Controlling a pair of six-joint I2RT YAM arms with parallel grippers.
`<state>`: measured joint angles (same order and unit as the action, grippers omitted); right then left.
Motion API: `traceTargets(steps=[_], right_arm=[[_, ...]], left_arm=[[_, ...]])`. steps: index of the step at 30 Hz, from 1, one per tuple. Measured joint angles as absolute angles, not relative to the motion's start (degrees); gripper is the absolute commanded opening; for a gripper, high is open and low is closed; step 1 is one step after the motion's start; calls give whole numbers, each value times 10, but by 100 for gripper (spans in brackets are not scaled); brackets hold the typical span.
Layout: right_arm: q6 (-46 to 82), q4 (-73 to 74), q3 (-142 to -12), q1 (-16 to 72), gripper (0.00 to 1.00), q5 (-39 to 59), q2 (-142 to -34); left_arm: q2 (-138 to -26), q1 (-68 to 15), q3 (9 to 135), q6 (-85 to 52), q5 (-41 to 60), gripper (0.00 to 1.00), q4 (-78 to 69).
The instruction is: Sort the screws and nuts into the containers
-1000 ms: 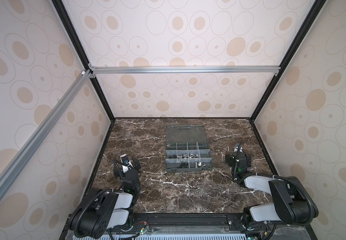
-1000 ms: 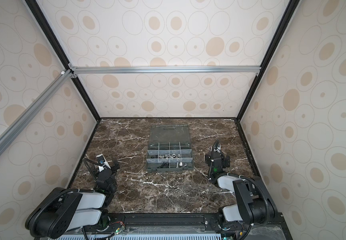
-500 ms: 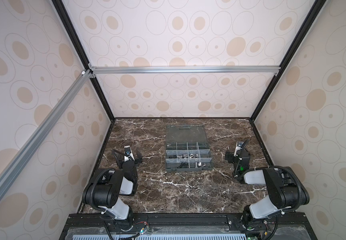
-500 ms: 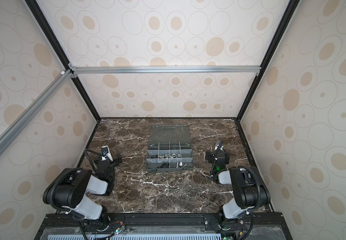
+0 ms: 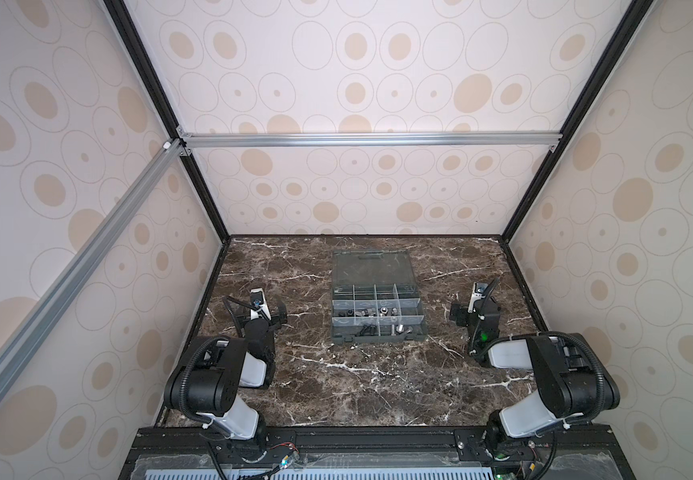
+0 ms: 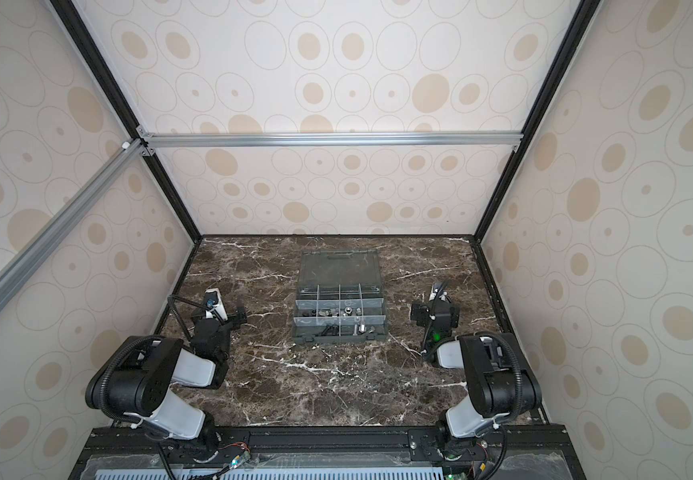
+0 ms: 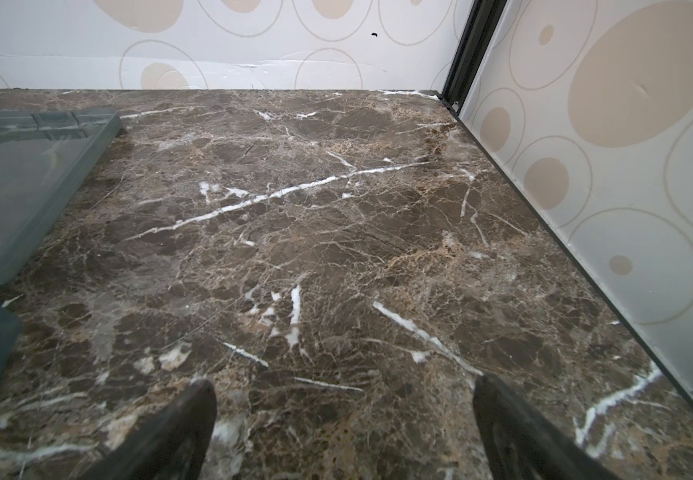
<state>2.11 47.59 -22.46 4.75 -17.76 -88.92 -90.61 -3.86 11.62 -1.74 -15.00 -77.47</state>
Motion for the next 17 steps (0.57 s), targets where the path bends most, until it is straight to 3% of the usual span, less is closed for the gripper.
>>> traceTargets(steps=[17], right_arm=[[22,472,-229,48,100,-178,-889]], left_arm=[[-906,-38,116,-17,-148,99,-775]])
